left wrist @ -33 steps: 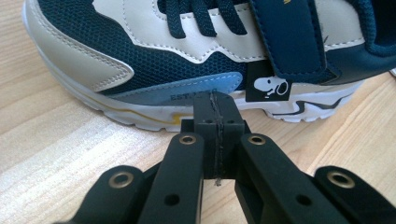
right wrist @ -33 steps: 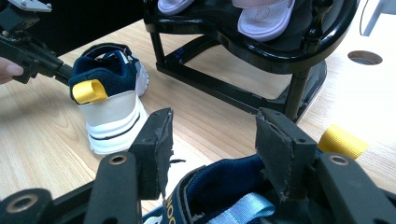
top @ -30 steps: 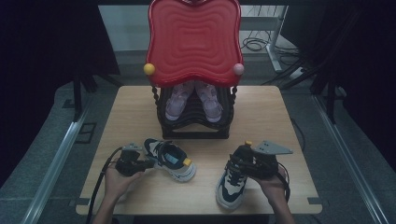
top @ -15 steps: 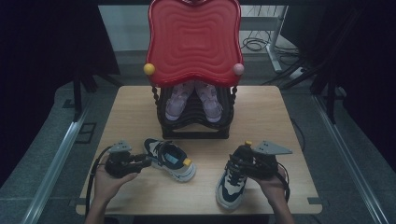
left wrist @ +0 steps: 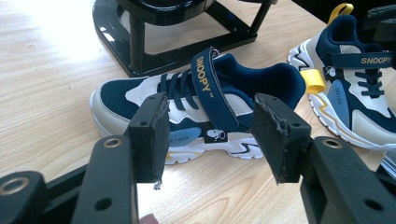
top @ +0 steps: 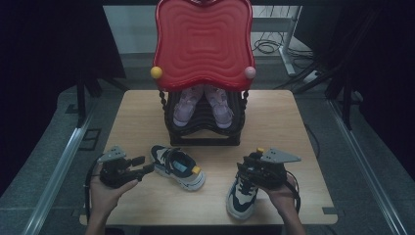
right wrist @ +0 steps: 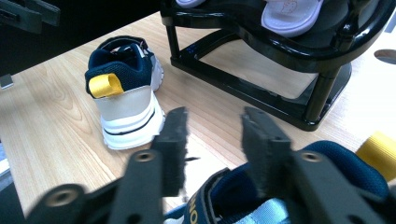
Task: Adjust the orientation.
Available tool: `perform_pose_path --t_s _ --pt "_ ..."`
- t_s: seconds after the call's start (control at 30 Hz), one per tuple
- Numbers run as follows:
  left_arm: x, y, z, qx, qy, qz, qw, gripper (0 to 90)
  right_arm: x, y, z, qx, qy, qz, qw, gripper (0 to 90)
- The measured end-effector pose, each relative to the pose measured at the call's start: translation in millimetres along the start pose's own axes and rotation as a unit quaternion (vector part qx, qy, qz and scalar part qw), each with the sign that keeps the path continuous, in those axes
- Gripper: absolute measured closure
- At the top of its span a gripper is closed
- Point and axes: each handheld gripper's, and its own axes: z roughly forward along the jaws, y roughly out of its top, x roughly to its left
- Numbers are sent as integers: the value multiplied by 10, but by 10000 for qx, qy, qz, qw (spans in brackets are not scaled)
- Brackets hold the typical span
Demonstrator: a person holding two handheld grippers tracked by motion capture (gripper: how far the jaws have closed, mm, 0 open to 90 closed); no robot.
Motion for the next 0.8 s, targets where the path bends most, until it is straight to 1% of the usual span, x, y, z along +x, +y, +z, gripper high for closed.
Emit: perform_pose_path --t_s 0.13,0.3,0.4,0.57,0.8 --pt "1 -1 -36 -26 0 -53 10000 457 15 3 23 4 88 -36 10000 778" --pt "-12 9 -97 -80 -11 -55 10000 446 34 10 71 69 232 -63 9997 866" --pt "-20 12 -121 -101 -20 -72 9999 442 72 33 133 145 304 -123 9994 888" --pt "-23 9 -132 -79 -80 -66 9999 432 151 103 256 228 386 -201 9988 892" --pt "-10 4 -166 -94 -105 -97 9999 421 286 212 474 482 486 -367 9970 892"
